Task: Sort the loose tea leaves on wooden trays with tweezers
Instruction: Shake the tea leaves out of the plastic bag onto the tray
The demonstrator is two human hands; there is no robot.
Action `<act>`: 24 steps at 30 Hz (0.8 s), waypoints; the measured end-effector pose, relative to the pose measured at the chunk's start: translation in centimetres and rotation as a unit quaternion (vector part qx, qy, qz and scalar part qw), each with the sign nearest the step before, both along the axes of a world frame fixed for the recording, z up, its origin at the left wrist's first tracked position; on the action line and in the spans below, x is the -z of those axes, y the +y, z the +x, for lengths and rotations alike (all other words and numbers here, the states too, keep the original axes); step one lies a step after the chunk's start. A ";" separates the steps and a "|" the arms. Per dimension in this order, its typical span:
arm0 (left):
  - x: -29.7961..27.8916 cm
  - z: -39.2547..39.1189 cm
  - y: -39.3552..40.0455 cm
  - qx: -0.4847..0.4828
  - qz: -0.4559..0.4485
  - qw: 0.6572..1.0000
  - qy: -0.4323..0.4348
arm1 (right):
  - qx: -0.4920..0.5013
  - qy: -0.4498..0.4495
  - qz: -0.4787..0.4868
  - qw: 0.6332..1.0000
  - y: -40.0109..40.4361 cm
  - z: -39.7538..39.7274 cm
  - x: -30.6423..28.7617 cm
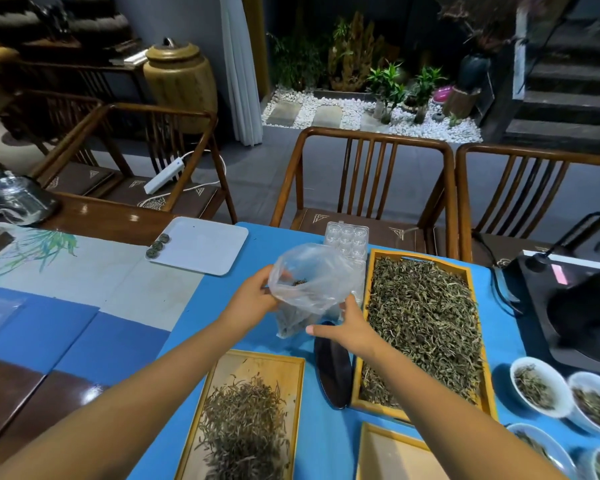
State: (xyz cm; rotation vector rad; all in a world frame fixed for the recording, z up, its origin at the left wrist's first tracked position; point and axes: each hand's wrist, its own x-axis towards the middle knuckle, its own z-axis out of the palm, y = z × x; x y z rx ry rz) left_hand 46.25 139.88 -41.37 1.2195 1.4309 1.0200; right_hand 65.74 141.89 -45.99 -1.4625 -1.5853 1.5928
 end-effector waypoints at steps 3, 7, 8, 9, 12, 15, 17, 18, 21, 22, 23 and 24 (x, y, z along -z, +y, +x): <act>-1.3 1.4 -0.8 0.027 0.002 1.000 -0.010 | -0.022 0.036 -0.004 0.999 -1.1 1.5 -0.6; -2.2 3.0 -2.1 0.042 -0.015 0.999 -0.028 | -0.043 0.052 -0.006 0.998 -3.0 3.8 -1.4; -2.2 3.4 -2.5 0.045 -0.021 0.998 -0.039 | -0.042 0.052 -0.003 0.998 -3.5 4.4 -1.5; -2.1 3.8 -3.0 0.048 -0.028 0.997 -0.048 | -0.039 0.054 -0.001 0.998 -4.1 5.0 -1.5; -1.4 5.1 -4.2 0.050 -0.039 0.996 -0.058 | -0.029 0.081 0.002 0.996 -5.9 6.8 -1.6; -0.6 6.5 -5.3 0.055 -0.058 0.994 -0.076 | -0.018 0.086 0.013 0.996 -7.5 8.5 -1.3; 0.0 7.6 -6.0 0.054 -0.075 0.992 -0.084 | -0.004 0.086 0.005 0.996 -8.7 9.6 -1.3; 0.4 8.3 -6.4 0.049 -0.082 0.992 -0.085 | 0.001 0.084 0.000 0.996 -9.3 10.2 -1.2; 1.3 10.2 -7.6 0.037 -0.101 0.991 -0.074 | 0.000 0.062 -0.001 0.998 -11.2 12.2 -1.1; 1.6 10.8 -8.1 0.034 -0.111 0.991 -0.074 | 0.000 0.047 -0.002 0.999 -12.0 12.9 -1.0; 1.9 11.4 -8.7 0.031 -0.124 0.988 -0.083 | 0.003 0.034 -0.008 0.999 -12.7 13.5 -0.9; 2.4 12.0 -9.2 0.029 -0.140 0.985 -0.096 | 0.007 0.025 -0.015 1.000 -13.4 14.1 -0.7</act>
